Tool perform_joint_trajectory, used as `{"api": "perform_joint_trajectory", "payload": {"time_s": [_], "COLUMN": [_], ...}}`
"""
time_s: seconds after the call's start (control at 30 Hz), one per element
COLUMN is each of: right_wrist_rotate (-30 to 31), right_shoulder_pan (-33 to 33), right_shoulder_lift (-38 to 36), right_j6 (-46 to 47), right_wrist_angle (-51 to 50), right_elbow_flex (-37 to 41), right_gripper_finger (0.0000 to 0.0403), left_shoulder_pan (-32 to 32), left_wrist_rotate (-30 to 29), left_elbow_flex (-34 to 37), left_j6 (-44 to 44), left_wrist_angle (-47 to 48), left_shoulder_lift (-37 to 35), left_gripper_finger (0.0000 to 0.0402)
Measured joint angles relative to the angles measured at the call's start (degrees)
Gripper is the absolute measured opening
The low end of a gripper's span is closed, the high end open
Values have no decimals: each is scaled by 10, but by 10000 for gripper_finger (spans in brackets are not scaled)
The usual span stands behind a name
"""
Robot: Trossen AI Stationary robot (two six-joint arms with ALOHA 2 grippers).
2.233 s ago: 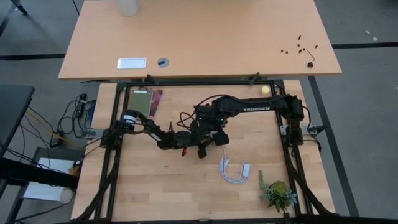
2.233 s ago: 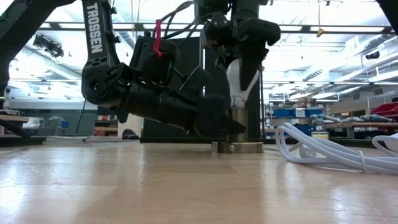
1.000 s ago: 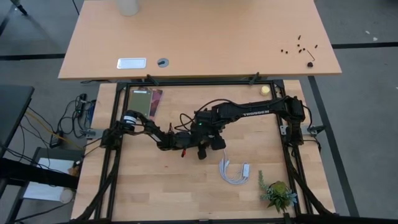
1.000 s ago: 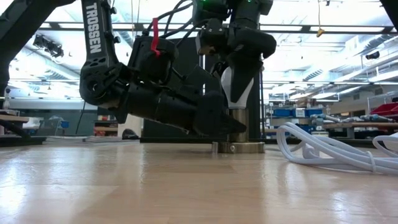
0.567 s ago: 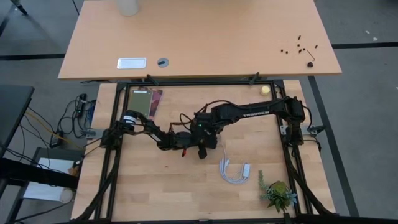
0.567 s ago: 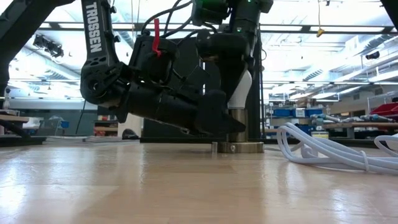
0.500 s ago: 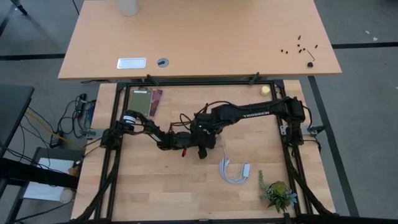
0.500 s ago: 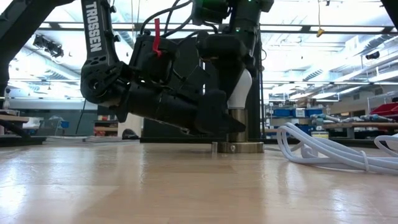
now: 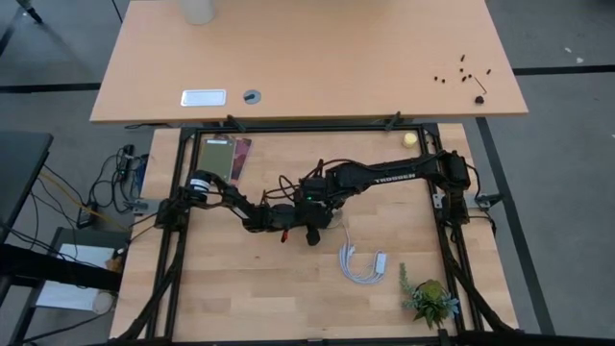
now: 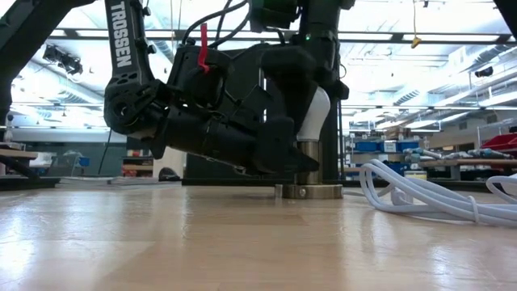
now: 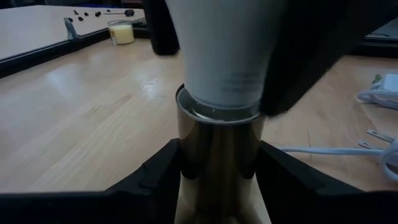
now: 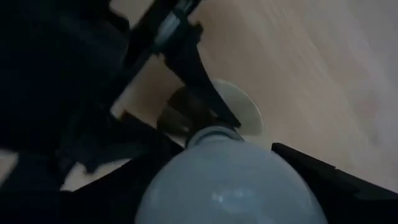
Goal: Screw lightbulb
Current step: Insert the white lightbulb into the desk lamp
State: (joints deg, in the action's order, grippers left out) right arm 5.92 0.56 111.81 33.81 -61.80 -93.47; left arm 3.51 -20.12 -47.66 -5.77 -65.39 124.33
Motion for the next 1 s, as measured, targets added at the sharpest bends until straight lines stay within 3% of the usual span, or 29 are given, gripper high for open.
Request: {"api": "perform_joint_trajectory", "payload": {"time_s": [0.2, 0.5, 0.83, 1.0], "right_wrist_rotate": [18, 11, 9, -11], "right_shoulder_pan": [0, -3, -11, -10], "right_shoulder_lift": [-2, -2, -3, -3], "right_j6": [-62, -169, -518, -617], "right_wrist_angle": [-37, -37, -39, -39], "right_elbow_flex": [-48, -63, -64, -64], "right_gripper_finger": [316, 323, 323, 323], "left_shoulder_pan": [0, 0, 0, 0], "left_wrist_rotate": [1, 2, 2, 2], "left_elbow_flex": [0, 0, 0, 1], "left_j6": [6, 7, 8, 8], "left_wrist_angle": [1, 2, 3, 4], "left_shoulder_lift": [0, 0, 1, 1], "left_gripper_finger": [186, 186, 186, 186]}}
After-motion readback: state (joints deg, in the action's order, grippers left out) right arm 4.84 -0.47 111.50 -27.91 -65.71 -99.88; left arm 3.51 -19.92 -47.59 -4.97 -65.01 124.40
